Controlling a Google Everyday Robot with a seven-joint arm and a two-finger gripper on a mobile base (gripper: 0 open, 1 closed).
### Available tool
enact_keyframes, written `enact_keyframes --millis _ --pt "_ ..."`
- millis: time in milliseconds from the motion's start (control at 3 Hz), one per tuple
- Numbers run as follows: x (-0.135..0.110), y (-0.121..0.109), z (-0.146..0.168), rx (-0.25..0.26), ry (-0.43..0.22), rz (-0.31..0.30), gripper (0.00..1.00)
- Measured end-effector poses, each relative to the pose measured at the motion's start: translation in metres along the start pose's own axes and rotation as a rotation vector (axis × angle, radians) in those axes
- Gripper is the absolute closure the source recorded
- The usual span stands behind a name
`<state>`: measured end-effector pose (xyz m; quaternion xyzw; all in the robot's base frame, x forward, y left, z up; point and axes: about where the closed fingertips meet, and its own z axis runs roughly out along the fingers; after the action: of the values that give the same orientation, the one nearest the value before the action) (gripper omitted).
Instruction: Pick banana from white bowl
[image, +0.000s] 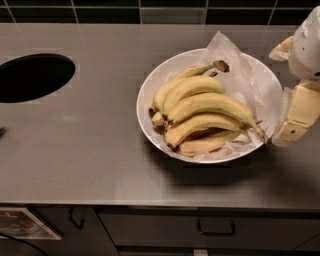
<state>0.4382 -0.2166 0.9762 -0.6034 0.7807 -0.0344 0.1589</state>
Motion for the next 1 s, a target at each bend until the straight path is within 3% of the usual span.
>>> enact_keyframes --millis 1000 --pt "-0.020 0.000 0.013 -0.024 -0.022 -0.044 0.00"
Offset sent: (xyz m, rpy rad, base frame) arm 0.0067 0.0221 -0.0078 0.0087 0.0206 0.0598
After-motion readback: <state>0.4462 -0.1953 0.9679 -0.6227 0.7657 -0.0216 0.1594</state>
